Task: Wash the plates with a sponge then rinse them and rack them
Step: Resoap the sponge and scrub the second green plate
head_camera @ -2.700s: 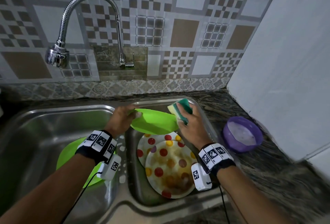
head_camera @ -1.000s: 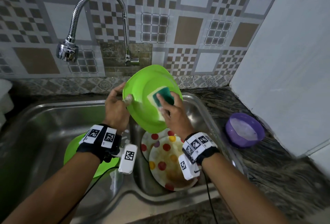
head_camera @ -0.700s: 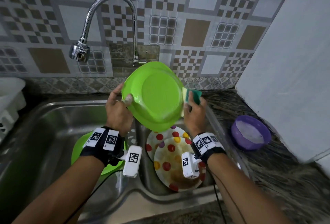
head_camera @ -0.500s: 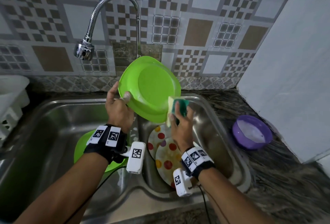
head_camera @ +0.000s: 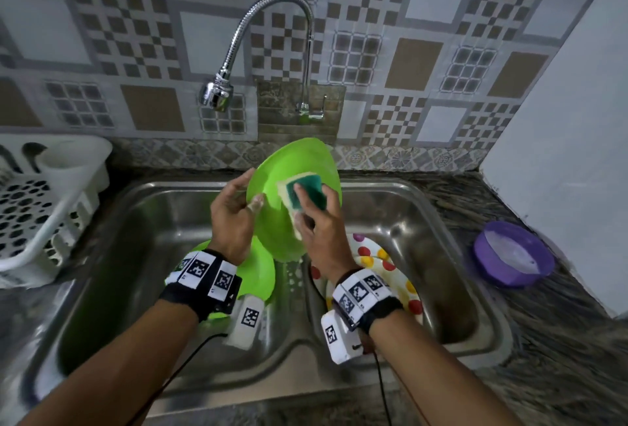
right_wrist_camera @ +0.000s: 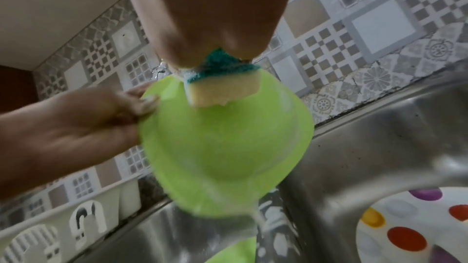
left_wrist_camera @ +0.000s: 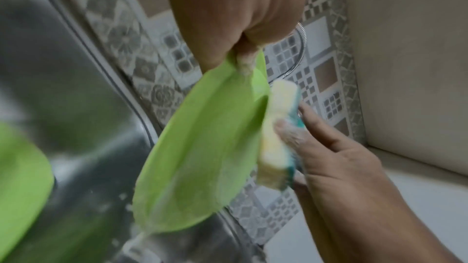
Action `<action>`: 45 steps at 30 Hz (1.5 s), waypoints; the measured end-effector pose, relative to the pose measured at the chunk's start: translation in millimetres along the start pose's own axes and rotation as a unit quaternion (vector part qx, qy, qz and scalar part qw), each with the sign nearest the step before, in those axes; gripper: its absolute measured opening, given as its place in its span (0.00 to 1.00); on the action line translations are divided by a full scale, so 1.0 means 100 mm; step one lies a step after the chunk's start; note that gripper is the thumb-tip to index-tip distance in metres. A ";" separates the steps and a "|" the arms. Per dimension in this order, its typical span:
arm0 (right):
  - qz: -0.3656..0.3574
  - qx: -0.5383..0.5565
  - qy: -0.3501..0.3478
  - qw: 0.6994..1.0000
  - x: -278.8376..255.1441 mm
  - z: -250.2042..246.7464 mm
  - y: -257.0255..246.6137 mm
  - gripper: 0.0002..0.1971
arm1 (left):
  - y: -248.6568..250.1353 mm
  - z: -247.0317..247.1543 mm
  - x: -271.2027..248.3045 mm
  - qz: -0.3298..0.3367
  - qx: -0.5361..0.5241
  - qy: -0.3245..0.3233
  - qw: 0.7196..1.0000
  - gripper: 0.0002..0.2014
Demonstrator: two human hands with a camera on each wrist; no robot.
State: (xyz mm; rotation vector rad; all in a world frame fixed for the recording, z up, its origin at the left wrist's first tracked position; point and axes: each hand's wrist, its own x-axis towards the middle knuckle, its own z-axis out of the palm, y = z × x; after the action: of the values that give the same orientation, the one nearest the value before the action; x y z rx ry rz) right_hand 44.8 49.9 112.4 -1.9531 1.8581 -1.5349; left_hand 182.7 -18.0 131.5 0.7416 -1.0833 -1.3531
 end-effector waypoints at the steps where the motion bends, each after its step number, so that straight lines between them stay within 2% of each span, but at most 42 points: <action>1: 0.005 0.006 0.009 1.000 0.05 -0.01 0.00 0.23 | 0.04 -0.14 0.03 0.010 0.022 -0.006 1.000 0.21; 6: 0.038 0.013 0.044 0.998 0.22 -0.02 0.02 0.23 | 0.22 -0.84 0.24 0.041 0.087 0.009 0.995 0.19; 9: 0.049 0.005 0.037 0.998 0.23 0.03 0.04 0.23 | 0.24 -1.12 0.29 0.079 0.161 -0.041 0.983 0.19; 12: 0.056 -0.019 0.019 0.998 0.22 0.10 0.07 0.22 | 0.07 -1.33 0.32 0.103 0.338 -0.115 0.928 0.16; 14: 0.080 -0.016 -0.001 0.997 0.19 0.14 0.08 0.22 | -0.08 -1.41 0.31 0.094 0.397 -0.127 0.904 0.14; 17: 0.113 -0.005 -0.024 0.993 0.12 0.16 0.10 0.22 | -0.36 -1.45 0.26 0.043 0.450 -0.151 0.879 0.13; 20: 0.120 -0.004 -0.035 0.992 0.06 0.12 0.14 0.22 | -0.61 -1.52 0.25 0.000 0.453 -0.222 0.864 0.24; 24: 0.136 -0.010 -0.035 0.990 0.00 0.01 0.19 0.22 | -0.76 -1.53 0.19 -0.147 0.452 -0.351 0.807 0.19; 27: 0.141 -0.027 -0.025 0.989 -0.04 -0.05 0.23 0.22 | -0.92 -1.60 0.13 -0.258 0.414 -0.377 0.788 0.20; 29: 0.144 -0.042 -0.023 0.988 -0.08 -0.10 0.27 0.23 | -0.95 -1.58 0.12 -0.360 0.336 -0.337 0.802 0.12; 30: 0.148 -0.048 -0.024 0.988 -0.10 -0.13 0.29 0.23 | -0.94 -1.55 0.12 -0.404 0.293 -0.306 0.811 0.12; 32: 0.160 -0.053 -0.026 0.985 -0.15 -0.20 0.33 0.23 | -0.95 -1.51 0.17 -0.428 0.228 -0.266 0.833 0.15; 34: 0.174 -0.052 -0.024 0.983 -0.20 -0.31 0.38 0.23 | -0.91 -1.44 0.25 -0.415 0.192 -0.239 0.857 0.14; 37: 0.184 -0.091 -0.021 0.979 -0.22 -0.55 0.46 0.23 | -0.76 -1.20 0.32 -0.362 0.193 -0.238 0.881 0.04; 39: 0.186 -0.124 -0.015 0.974 -0.21 -0.77 0.52 0.23 | -0.66 -0.95 0.37 -0.317 0.241 -0.281 0.873 0.11; 41: 0.192 -0.150 0.001 0.970 -0.18 -1.03 0.60 0.23 | -0.58 -0.60 0.35 -0.264 0.300 -0.320 0.859 0.12; 45: 0.208 -0.186 0.034 0.960 -0.17 -1.65 0.86 0.23 | -0.69 0.18 0.29 -0.210 0.259 -0.335 0.881 0.12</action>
State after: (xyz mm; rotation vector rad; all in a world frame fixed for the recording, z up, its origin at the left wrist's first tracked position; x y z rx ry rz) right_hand -122.1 132.4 133.4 -1.4794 2.5341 -1.2088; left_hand 136.3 -51.8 80.6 0.9627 -1.9739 -1.7773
